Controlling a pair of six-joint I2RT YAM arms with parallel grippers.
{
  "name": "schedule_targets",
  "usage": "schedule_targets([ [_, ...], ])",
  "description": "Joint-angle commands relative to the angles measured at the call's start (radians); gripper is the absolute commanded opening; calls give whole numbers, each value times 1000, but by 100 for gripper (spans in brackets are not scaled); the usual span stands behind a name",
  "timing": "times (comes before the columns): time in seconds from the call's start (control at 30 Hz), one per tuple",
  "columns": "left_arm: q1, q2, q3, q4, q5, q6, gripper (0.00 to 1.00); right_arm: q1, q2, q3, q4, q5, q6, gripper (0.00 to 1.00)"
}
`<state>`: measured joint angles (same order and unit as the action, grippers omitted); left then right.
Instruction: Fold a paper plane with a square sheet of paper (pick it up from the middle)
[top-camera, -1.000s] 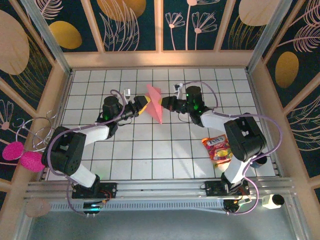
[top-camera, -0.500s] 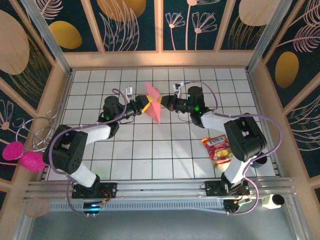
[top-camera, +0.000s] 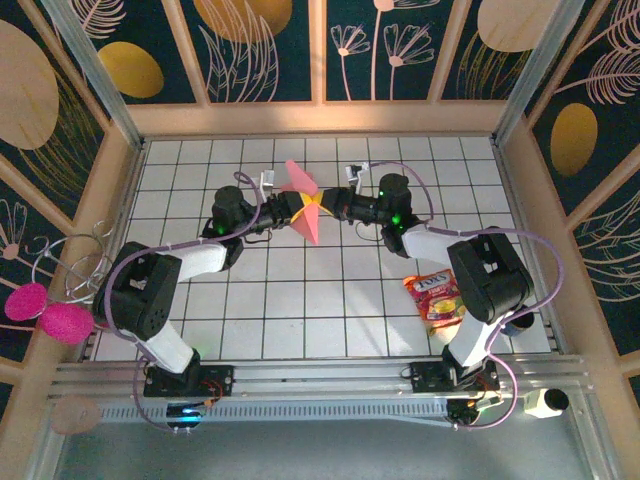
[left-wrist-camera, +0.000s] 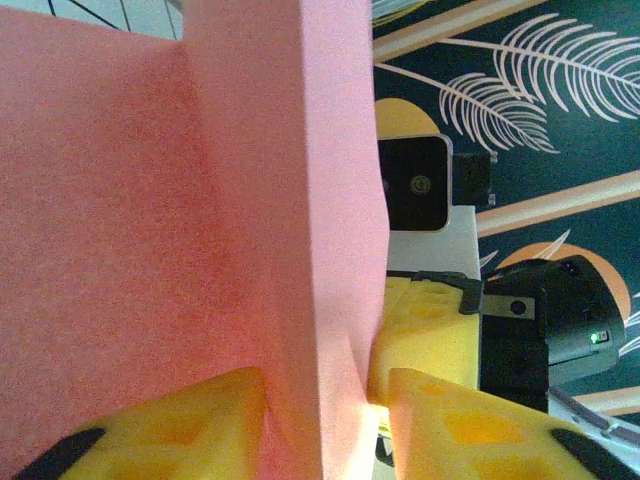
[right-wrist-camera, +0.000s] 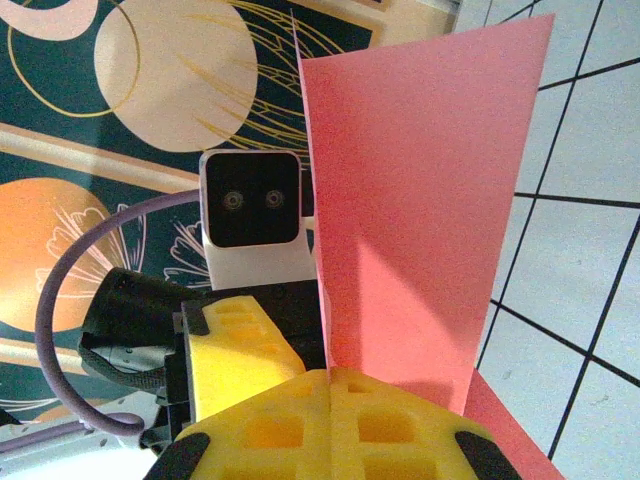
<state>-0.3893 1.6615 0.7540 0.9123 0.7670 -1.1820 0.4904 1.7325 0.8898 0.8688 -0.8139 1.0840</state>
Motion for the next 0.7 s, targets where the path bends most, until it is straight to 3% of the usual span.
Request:
schedule_targets([
  [0.0, -6, 4, 25, 34, 32, 27, 31, -6, 3, -11, 54, -24, 21, 0],
  [0.2, -5, -6, 31, -27, 14, 68, 17, -13, -5, -13, 27, -14, 12, 5],
  [0.5, -5, -26, 37, -96, -15, 130, 5, -39, -98, -23, -167, 63, -112, 33],
  [0.67, -5, -58, 85, -337, -97, 285, 5, -83, -182, -37, -342, 161, -224, 38],
])
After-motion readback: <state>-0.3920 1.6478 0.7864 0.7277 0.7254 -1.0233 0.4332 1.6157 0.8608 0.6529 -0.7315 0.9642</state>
